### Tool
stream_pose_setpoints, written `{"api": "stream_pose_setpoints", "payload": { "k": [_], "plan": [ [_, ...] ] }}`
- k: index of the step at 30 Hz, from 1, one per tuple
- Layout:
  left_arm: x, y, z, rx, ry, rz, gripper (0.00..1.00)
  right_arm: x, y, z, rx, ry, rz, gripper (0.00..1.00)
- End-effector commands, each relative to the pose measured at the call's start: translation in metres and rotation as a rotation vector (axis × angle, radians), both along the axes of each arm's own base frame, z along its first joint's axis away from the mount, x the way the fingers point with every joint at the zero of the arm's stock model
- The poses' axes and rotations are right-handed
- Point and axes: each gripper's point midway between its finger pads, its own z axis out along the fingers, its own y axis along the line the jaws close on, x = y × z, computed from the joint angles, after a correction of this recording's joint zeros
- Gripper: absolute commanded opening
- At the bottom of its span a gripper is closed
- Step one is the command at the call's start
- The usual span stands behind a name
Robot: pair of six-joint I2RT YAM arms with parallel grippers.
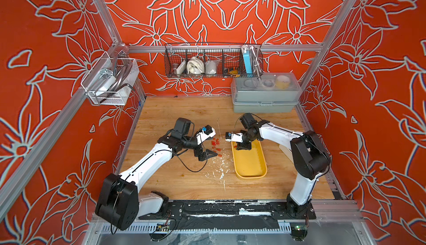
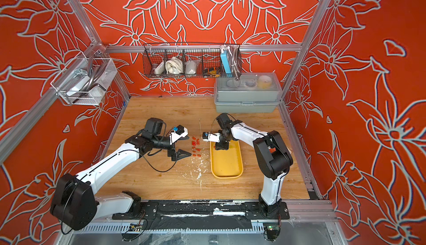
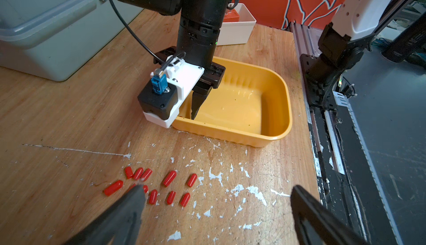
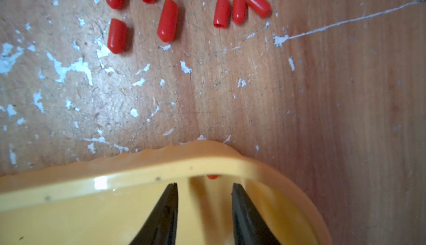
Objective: Take the screw protection sleeves out of the storage box
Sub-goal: Pick up the screw protection sleeve from the storage box.
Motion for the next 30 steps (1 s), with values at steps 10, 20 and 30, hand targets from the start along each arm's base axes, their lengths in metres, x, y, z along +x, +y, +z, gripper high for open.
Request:
{"api": "stream_pose_setpoints", "payload": {
  "k": [10,20,30],
  "plan": [
    [-0.005,0.0,0.006,-0.004,-0.015,-0.017,0.98,0.004,0.007,-0.017,-0.052,-0.008,0.05,0.34],
    [-0.006,0.002,0.008,0.004,-0.024,-0.015,0.98,-0.01,-0.002,-0.026,-0.094,0.045,0.075,0.16],
    [0.0,0.007,0.01,0.027,-0.042,0.018,0.98,-0.019,-0.007,0.002,-0.068,0.023,0.057,0.0]
  ]
}}
